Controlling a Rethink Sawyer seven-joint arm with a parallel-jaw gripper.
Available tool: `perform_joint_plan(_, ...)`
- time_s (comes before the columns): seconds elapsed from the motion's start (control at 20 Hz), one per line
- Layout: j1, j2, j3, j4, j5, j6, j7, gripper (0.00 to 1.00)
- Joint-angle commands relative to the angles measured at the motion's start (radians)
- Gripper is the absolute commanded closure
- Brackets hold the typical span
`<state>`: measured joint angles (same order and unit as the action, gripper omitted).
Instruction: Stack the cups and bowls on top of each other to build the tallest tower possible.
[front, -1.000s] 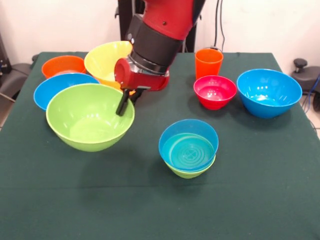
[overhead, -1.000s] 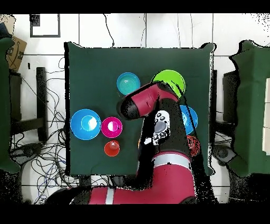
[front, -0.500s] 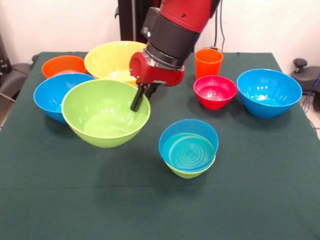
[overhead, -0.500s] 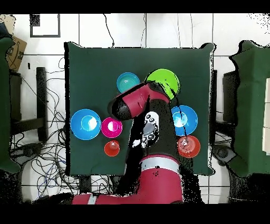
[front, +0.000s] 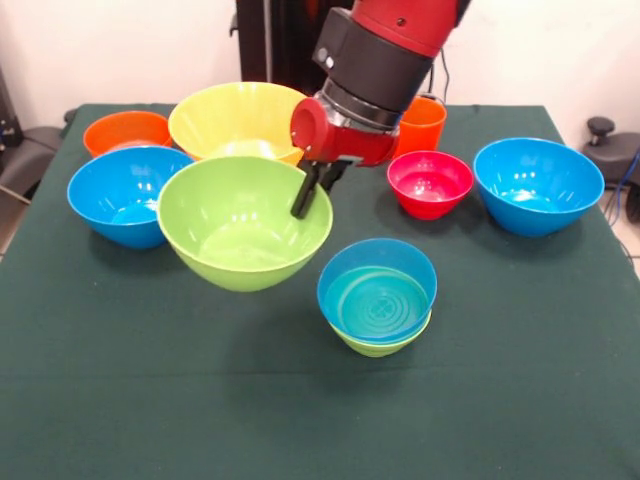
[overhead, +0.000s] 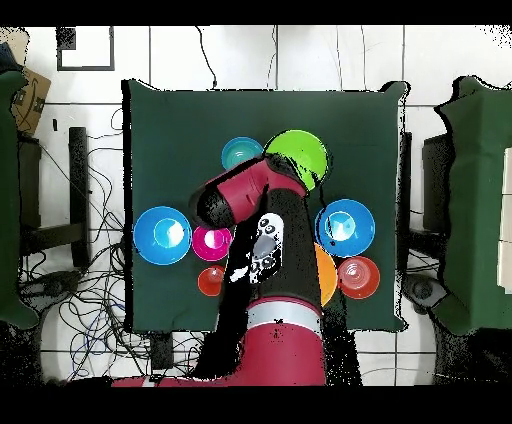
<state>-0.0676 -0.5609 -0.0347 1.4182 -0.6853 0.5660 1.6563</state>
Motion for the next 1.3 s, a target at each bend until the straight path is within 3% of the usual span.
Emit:
perform_joint_plan(0.05, 0.042, -0.035, 0.019, 0.032, 0.060, 0.102, 0.108, 1.00)
perform_joint_plan(0.55, 0.089, -0.082, -0.022, 0.047, 0.121, 0.130, 0.095, 1.00)
perform_joint_plan(1.3, 0.136, -0.063, -0.037, 0.015, 0.211, 0.126, 0.113, 1.00)
